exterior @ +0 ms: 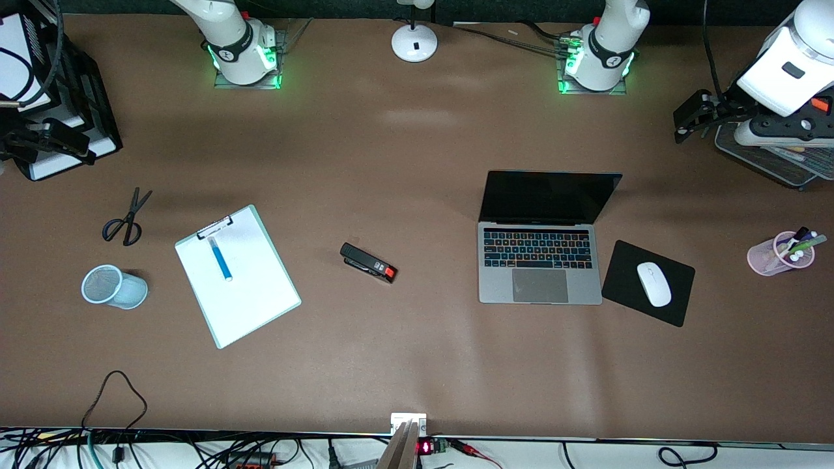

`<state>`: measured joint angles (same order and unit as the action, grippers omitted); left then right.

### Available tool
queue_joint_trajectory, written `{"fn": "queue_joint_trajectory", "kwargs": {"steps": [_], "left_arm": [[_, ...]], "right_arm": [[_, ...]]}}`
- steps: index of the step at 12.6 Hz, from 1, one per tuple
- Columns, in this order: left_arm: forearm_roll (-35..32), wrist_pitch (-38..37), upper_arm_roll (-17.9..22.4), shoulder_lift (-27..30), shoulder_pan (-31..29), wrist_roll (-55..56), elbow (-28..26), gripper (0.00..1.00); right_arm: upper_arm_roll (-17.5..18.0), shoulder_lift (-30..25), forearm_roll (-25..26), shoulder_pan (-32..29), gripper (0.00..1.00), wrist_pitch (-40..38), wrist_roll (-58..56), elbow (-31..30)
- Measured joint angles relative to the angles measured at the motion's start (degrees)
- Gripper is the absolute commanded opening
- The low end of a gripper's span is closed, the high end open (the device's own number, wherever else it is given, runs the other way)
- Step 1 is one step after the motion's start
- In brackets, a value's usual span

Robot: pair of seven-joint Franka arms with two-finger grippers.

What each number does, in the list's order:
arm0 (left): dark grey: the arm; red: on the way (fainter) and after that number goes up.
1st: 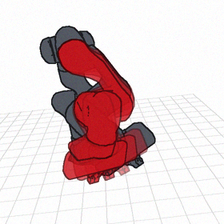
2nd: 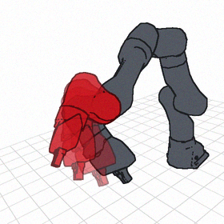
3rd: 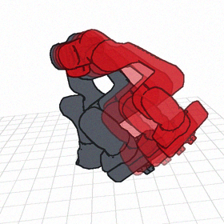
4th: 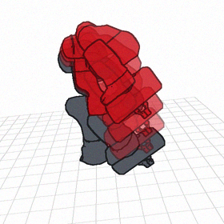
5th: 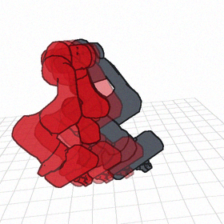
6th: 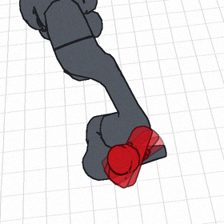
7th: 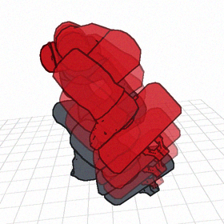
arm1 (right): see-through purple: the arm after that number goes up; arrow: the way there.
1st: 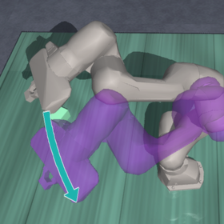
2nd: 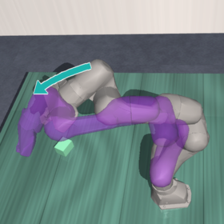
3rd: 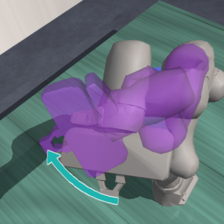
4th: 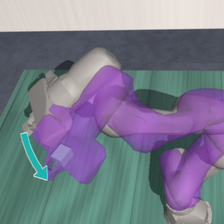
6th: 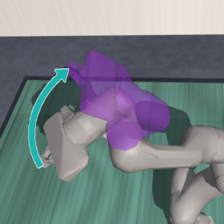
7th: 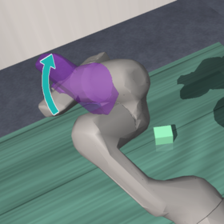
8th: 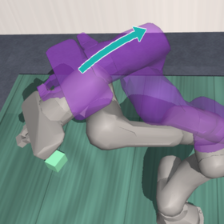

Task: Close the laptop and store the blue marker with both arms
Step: 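Move the right gripper toward the clipboard while the left gripper heads to the laptop, then lower the right gripper over the blue marker while the left gripper reaches the lid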

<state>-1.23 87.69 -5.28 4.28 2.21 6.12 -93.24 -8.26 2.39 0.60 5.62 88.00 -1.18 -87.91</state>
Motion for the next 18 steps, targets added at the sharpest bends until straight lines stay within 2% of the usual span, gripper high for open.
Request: {"fn": "queue_joint_trajectory", "kwargs": {"steps": [6,9,12,14,18], "left_arm": [[0.15,0.0,-0.02,-0.67,0.03,0.25,-0.09,1.0],[1.76,-1.54,-0.17,-1.3,0.18,1.3,-0.57,1.0],[2.59,-3.73,-0.7,-1.87,0.58,3.25,-1.54,1.0],[2.66,-5.22,-2.67,-1.93,0.94,6.2,-2.83,1.0],[2.66,-5.63,-5.5,-1.94,1.27,9.22,-6.99,1.0]], "right_arm": [[0.0,0.45,0.0,0.0,1.0,0.03,0.0,-0.09],[0.01,3.17,0.0,0.03,1.0,0.7,0.0,-0.25],[0.03,7.53,-0.02,0.38,1.0,5.26,0.0,-0.45],[0.17,11.62,-0.05,1.22,1.0,9.84,0.0,-0.62],[1.64,22.1,-0.05,2.16,1.0,16.47,0.0,-0.93]]}}
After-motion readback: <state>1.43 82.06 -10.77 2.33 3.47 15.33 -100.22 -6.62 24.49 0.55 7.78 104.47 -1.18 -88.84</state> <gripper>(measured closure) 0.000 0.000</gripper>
